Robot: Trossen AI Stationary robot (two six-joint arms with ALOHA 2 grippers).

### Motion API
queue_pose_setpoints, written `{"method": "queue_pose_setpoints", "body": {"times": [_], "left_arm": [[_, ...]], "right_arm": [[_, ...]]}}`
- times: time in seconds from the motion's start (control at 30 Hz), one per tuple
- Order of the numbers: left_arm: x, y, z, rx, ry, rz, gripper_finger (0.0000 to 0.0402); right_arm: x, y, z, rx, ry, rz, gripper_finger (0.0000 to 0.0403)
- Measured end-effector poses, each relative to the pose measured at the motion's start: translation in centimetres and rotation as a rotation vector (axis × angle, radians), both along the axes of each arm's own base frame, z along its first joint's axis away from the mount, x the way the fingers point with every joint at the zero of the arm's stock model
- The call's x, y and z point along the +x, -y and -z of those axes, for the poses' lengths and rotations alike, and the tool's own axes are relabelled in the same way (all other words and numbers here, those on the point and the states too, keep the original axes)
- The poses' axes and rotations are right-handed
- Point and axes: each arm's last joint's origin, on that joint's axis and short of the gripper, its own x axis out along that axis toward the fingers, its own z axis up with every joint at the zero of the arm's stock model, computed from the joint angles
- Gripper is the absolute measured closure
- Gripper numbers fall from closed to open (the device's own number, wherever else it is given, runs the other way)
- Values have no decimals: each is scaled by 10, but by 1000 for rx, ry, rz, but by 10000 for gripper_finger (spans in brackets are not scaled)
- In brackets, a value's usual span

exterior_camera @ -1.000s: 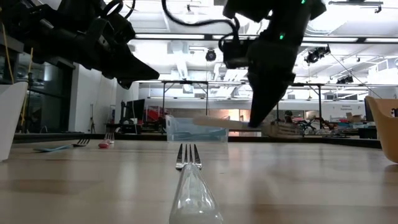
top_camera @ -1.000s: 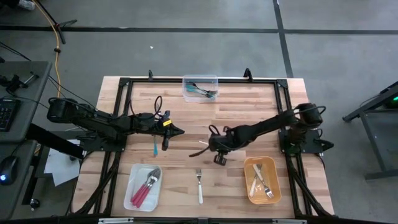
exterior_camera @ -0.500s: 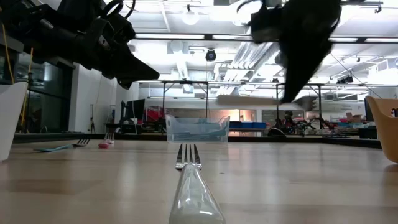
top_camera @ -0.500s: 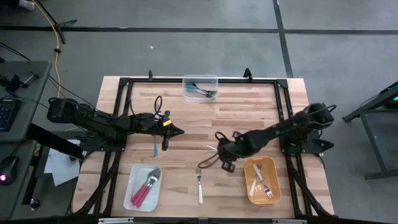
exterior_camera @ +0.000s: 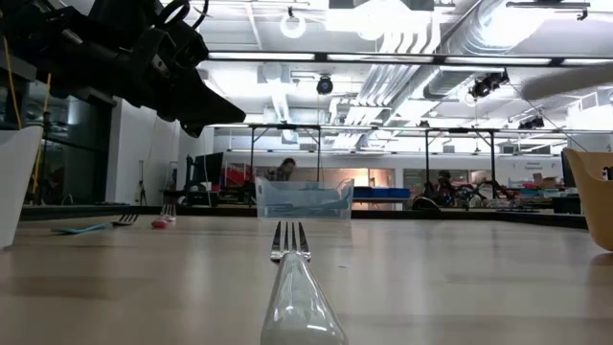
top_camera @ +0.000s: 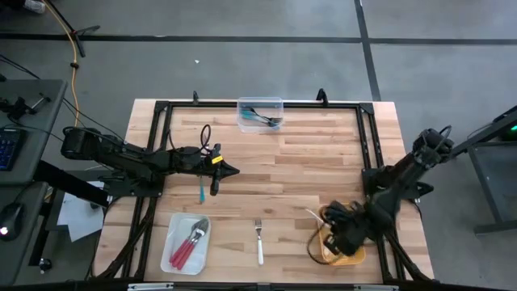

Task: Sort silverware by color (type)
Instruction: Put the white fork into the yellow bin, then put the blue fork into the transparent bin

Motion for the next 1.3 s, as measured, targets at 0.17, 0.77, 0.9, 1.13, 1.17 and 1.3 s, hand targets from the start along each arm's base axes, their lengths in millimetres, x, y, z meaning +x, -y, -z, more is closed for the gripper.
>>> {"method": "queue_pose_setpoints", "body": {"times": [0.17,0.77,0.9,1.13,1.17,1.3], "left_arm": [[0,0,0,0,0,0,401],[0,0,0,-1,0,0,401],[0,0,0,-2,0,-1,401],[0,-1,1,-29,-11,-51,393],[-1,-1,2,-25,-16,-59,393],[-1,0,4,-19,-45,-53,392]], "right_arm": [[-16,-12,12,-50,-88,128,403],[-5,-6,75,-20,-282,149,403],[-6,2,83,-45,-307,131,400],[0,3,61,-103,-323,57,343],[0,3,54,-127,-325,42,332],[4,3,26,-230,-285,-74,299]]}}
